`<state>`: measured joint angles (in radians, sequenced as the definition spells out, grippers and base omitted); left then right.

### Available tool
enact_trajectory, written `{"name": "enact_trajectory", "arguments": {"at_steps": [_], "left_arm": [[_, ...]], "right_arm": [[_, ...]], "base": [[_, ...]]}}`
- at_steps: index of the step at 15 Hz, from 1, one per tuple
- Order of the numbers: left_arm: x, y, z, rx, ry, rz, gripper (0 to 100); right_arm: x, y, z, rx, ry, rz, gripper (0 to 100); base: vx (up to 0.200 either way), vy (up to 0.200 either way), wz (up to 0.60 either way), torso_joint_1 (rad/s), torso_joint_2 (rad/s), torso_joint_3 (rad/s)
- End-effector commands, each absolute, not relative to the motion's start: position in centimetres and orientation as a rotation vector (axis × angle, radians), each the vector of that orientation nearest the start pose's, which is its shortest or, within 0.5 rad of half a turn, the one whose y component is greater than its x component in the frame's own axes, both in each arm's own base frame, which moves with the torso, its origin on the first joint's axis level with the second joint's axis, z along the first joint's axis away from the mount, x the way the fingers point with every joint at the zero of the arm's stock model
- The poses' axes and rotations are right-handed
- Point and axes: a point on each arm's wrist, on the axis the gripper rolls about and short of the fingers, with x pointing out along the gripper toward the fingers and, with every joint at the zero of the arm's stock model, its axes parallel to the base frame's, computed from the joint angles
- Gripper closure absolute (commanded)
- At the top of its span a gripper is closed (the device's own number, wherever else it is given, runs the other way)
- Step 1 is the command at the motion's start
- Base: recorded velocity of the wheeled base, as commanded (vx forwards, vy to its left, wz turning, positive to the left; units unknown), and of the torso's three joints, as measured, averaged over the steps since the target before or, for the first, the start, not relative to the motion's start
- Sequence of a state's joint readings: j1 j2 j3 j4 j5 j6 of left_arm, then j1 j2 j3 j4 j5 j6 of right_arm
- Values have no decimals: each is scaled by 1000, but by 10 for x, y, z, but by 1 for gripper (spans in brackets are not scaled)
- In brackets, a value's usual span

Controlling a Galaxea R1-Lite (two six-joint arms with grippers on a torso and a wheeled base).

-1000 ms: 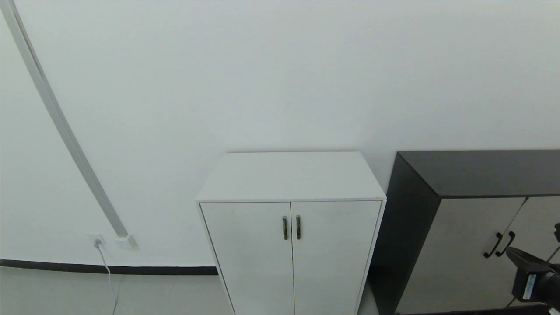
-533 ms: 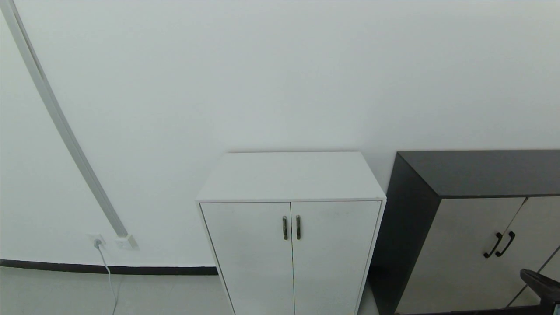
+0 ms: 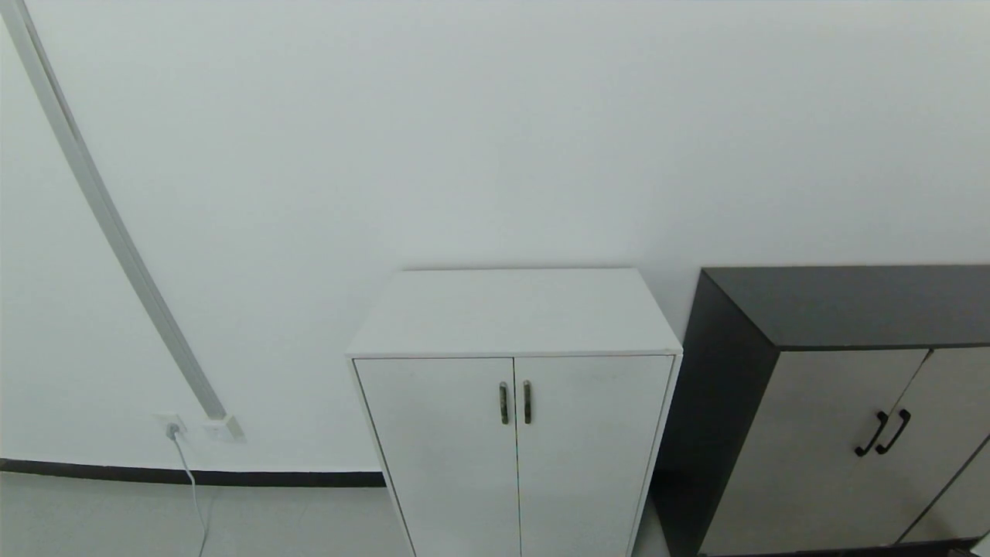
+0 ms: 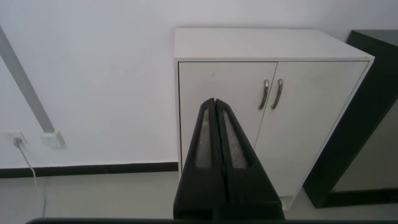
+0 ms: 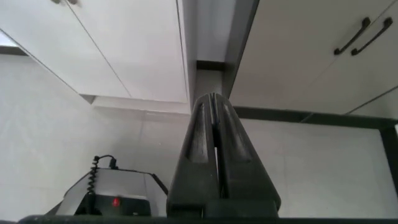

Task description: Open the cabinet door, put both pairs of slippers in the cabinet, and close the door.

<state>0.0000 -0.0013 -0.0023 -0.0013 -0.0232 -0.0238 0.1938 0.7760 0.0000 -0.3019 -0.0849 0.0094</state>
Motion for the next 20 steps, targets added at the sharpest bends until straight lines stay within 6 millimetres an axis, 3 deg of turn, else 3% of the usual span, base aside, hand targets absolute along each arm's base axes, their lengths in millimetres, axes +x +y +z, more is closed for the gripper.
{"name": "enact_trajectory", "arguments": {"at_steps": [1,12,20], "left_arm": [[-23,-1,76,-24,-4,-23,100],[-23,-1,76,-24,-4,-23,100],[-23,-1,76,-24,-4,-23,100]], "right_arm": [[46,8,94,-51,453,123,100],[20,5,75,-67,574,245,100],[10,1,78,-23,415,110,100]], "base": [[0,0,0,0,0,0],[0,0,0,0,0,0],[0,0,0,0,0,0]]}}
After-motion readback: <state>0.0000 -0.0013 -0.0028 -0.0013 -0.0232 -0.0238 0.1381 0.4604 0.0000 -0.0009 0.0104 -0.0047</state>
